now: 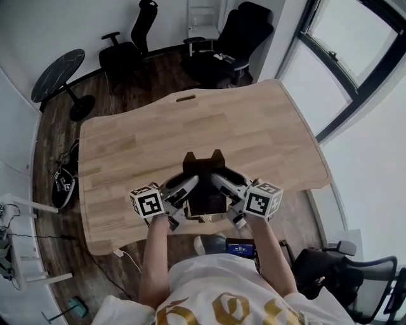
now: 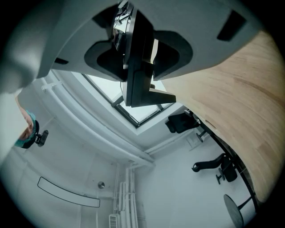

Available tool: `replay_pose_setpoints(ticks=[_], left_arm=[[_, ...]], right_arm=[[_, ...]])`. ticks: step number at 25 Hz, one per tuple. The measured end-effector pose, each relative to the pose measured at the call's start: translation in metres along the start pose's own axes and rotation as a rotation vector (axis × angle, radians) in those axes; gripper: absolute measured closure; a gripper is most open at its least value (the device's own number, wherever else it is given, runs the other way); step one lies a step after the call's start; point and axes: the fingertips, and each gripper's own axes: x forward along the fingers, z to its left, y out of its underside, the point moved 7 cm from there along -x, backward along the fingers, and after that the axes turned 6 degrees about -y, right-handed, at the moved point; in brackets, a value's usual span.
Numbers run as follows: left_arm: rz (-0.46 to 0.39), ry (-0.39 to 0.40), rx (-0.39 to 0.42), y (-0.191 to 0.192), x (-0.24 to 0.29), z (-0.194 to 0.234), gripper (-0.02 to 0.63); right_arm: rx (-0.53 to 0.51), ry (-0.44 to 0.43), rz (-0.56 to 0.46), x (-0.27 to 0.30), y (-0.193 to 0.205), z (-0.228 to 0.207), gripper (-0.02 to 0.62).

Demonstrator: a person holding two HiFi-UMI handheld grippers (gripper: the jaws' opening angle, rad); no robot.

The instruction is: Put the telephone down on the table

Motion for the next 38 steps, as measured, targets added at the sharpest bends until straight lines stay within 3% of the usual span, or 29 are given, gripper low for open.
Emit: replay_pose_setpoints(ticks=[14,38], left_arm=[[0.001,-0.023,-0.017,-0.008,0.018,0.032,0.405],[0.033,-0.12,-0.17,0.006,0.036,0.119,0.404]], right_arm=[[0.028,-0.012,0.028,0.02,-0.004,-0.036,0.4],[0.183,0.009,0.166,0.064,0.029,-0.117,0.4]])
